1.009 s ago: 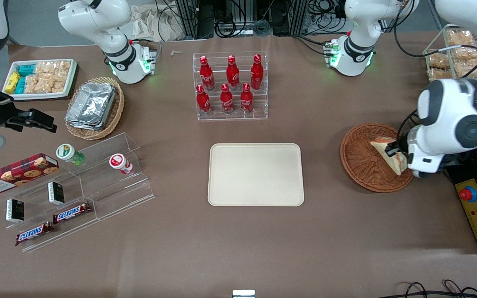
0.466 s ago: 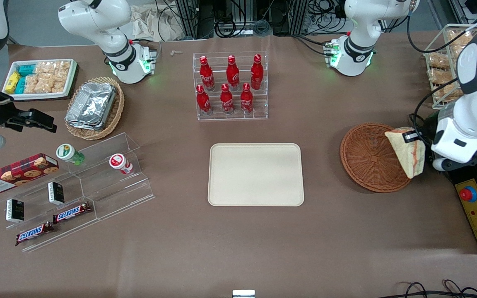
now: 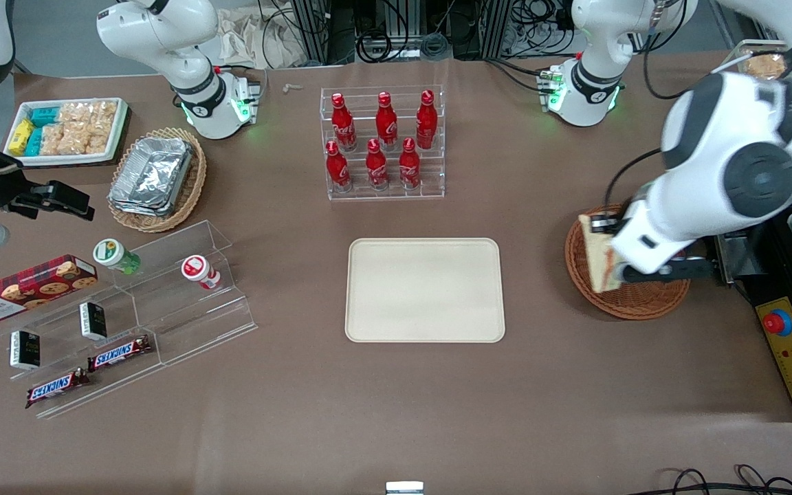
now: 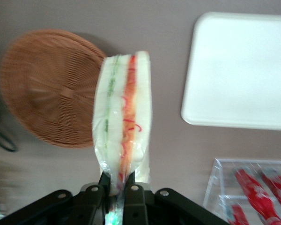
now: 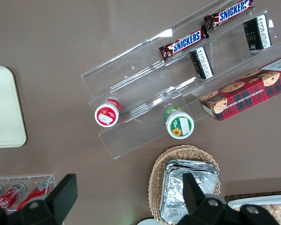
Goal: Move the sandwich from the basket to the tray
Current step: 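Lift the sandwich out of the basket with the left gripper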
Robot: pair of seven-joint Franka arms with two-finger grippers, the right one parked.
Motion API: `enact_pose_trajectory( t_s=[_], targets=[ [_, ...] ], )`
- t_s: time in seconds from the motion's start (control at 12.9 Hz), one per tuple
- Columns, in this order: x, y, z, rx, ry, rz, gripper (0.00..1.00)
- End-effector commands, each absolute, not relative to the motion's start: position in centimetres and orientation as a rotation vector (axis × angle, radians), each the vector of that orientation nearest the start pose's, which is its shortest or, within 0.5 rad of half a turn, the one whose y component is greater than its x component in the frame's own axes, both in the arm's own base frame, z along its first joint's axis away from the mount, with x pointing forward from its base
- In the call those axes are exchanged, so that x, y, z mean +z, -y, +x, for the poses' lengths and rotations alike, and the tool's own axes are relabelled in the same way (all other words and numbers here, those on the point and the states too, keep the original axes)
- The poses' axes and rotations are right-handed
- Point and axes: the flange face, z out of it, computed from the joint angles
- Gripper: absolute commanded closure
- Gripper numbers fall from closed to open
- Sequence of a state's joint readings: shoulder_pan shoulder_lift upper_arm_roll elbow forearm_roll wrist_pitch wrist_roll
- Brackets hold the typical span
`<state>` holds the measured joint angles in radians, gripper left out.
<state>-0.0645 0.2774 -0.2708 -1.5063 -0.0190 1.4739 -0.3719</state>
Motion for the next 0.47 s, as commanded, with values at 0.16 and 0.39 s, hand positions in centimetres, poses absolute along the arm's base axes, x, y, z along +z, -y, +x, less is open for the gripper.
enact_pose_trajectory(
  t_s=[0.16, 0.39],
  targets=[
    [47.1, 22.9, 58.8, 0.56, 0.109, -3.105, 1.0],
    [45.8, 25.0, 58.9, 0.522, 0.008, -3.138, 1.0]
  ],
)
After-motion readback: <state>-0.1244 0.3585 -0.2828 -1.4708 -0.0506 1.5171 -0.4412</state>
